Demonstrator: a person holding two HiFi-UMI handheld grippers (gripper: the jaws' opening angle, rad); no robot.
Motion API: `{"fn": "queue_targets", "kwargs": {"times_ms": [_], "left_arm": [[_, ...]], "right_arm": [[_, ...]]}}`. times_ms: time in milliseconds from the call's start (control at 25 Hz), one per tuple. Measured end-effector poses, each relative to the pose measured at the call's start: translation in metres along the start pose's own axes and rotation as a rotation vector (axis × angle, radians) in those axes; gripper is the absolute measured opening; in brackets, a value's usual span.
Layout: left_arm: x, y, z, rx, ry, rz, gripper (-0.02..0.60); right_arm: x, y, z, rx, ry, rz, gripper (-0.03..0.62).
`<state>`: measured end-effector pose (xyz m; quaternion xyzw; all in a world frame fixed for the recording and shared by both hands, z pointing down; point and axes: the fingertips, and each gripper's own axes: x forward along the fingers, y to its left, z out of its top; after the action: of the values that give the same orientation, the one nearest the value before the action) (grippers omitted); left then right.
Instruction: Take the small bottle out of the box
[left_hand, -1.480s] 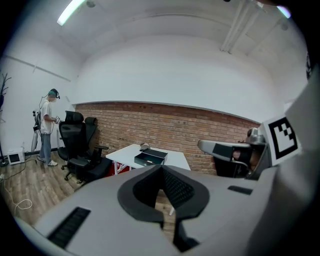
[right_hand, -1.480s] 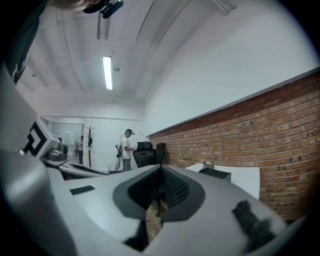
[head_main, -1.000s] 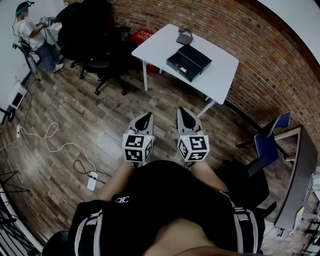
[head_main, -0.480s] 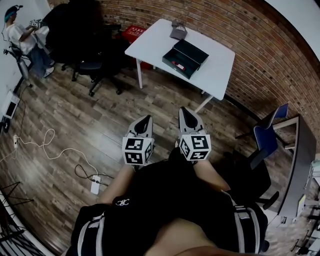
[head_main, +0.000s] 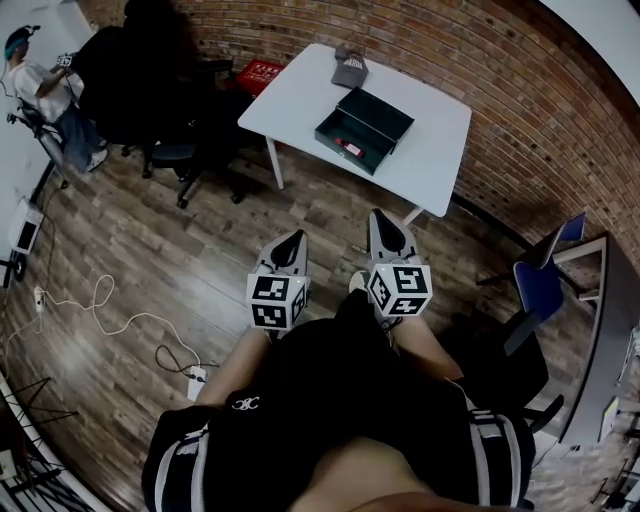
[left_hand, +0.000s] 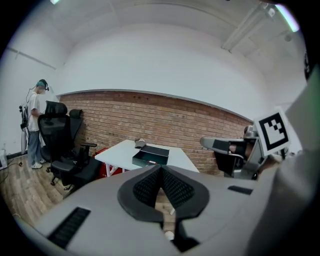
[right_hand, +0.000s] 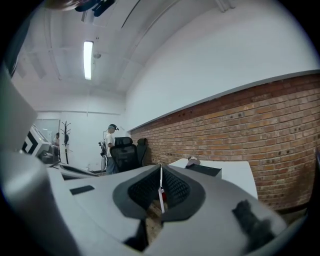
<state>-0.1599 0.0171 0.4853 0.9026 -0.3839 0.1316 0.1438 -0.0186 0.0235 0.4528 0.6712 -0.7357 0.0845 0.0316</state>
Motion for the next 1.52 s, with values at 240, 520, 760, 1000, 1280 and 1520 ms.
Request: {"fn": "queue_targets", "kwargs": {"times_ms": [240,520,760,1000,1280,1520], "left_arm": [[0.060,-0.011,0.032,0.016,0.000,-0.017,0.013],[0.116,-0.023,0.042,0.032,0.052,-0.028,0.013],[0.159,-0.042,0.047,0.044,0.090,-0.047,0.014],[0.193,-0.046,0.054,0.033,0.112,-0.014,0.014],[0.240,-0.057,0.073,0.045,0.116,0.009,0.014],[0.278,-0.065,0.087,0.038,0.113,0.034,0.014]], "right_arm": [[0.039,-0.048,0.013,-0.008,0.013,0.024,0.031],[0.076,-0.094,0.021,0.009,0.005,0.026,0.031],[0.094,-0.131,0.017,0.028,0.025,0.042,0.031],[0.114,-0.164,0.012,0.036,0.051,0.070,0.031],[0.142,-0.207,0.017,0.026,0.060,0.116,0.031],[0.164,-0.238,0.018,0.022,0.069,0.154,0.031]]}}
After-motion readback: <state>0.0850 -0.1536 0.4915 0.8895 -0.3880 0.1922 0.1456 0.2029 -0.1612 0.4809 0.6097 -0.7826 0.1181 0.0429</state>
